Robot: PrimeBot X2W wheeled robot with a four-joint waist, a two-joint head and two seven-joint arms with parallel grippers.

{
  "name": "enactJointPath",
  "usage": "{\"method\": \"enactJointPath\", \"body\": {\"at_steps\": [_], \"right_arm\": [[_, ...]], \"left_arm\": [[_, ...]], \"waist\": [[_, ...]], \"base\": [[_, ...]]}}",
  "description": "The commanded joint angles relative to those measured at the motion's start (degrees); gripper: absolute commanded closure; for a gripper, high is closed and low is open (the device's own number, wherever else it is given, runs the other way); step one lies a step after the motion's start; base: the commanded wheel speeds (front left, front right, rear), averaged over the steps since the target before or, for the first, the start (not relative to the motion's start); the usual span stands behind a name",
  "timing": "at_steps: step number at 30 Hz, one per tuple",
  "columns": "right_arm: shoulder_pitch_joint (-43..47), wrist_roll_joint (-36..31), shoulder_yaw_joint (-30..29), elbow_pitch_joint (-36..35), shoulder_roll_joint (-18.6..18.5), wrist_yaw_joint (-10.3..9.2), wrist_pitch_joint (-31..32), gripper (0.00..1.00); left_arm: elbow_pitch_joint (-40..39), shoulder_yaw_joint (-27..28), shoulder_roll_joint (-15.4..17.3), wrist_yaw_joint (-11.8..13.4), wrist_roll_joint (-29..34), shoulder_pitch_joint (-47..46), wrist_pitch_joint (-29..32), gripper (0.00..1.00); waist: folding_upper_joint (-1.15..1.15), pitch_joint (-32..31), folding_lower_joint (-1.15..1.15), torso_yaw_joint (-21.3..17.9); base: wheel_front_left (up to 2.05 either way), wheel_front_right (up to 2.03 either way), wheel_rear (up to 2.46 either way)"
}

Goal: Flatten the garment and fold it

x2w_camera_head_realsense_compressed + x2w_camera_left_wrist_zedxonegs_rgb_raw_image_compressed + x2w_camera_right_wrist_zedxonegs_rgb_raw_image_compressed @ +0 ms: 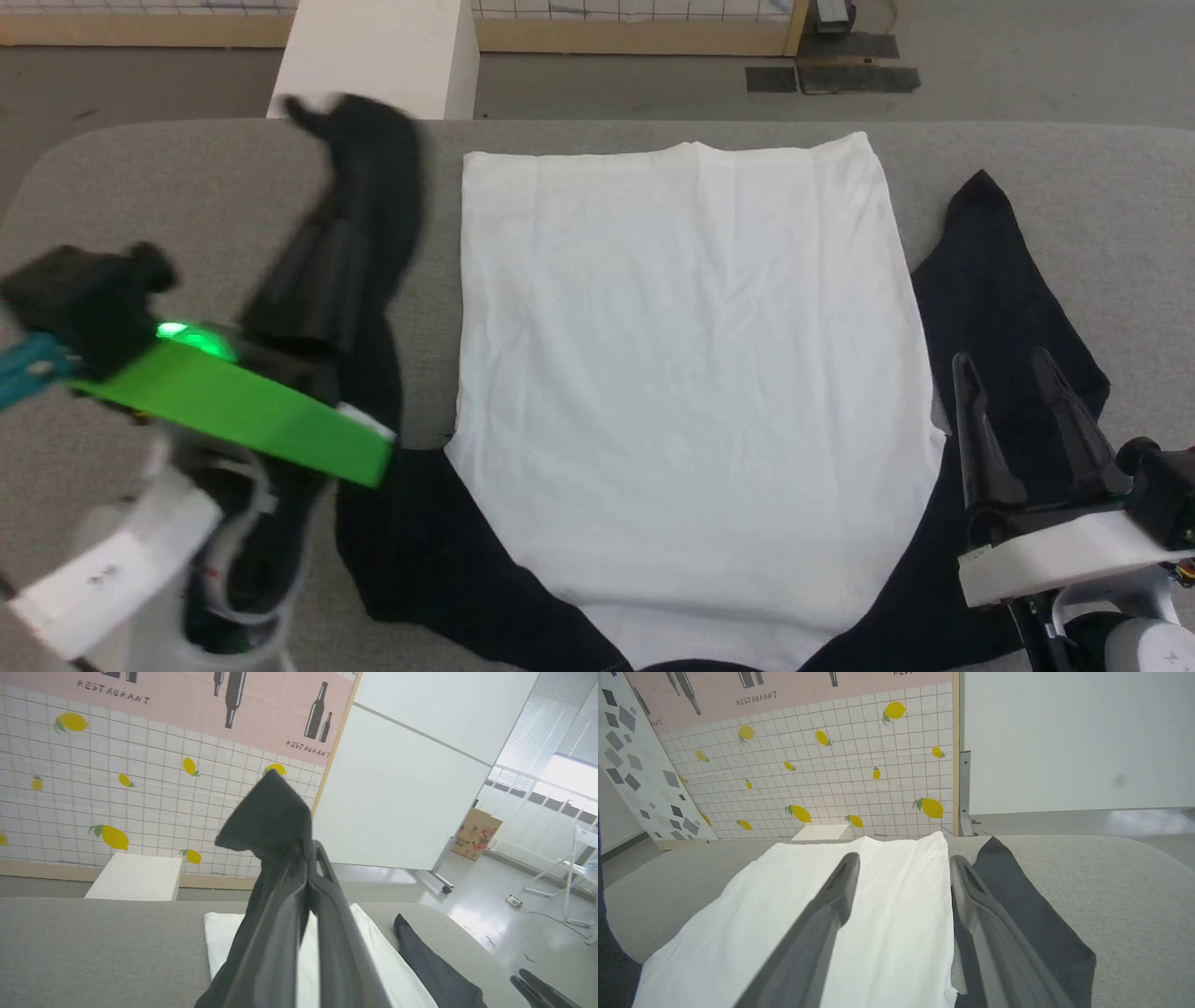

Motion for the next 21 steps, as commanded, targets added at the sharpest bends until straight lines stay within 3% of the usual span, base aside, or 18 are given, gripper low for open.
{"method": "enactJointPath", "body": {"at_steps": [1,11,21], "right_arm": [[0.35,-0.36,0.01,-0.54,0.08,-0.08,0.28,0.0],[-0.47,0.06,0.03,-0.84,0.11,-0.08,0.29,0.0],[-2.13,0.97,0.98,0.53,0.16,-0.08,-0.7,0.0]], "left_arm": [[-0.01,-4.32,-1.92,-1.99,-1.56,-0.83,1.05,1.0],[14.43,-19.33,-11.69,-6.61,-4.66,-4.39,-0.68,1.0],[37.33,-30.36,-13.71,-7.34,-2.25,-11.04,-3.23,1.0]], "waist": [[0.0,-0.19,0.0,-0.04],[0.0,1.67,0.0,-3.03],[0.0,4.67,0.0,-8.26]], "base": [[0.0,0.0,0.0],[0.0,0.0,0.0],[0.0,0.0,0.0]]}}
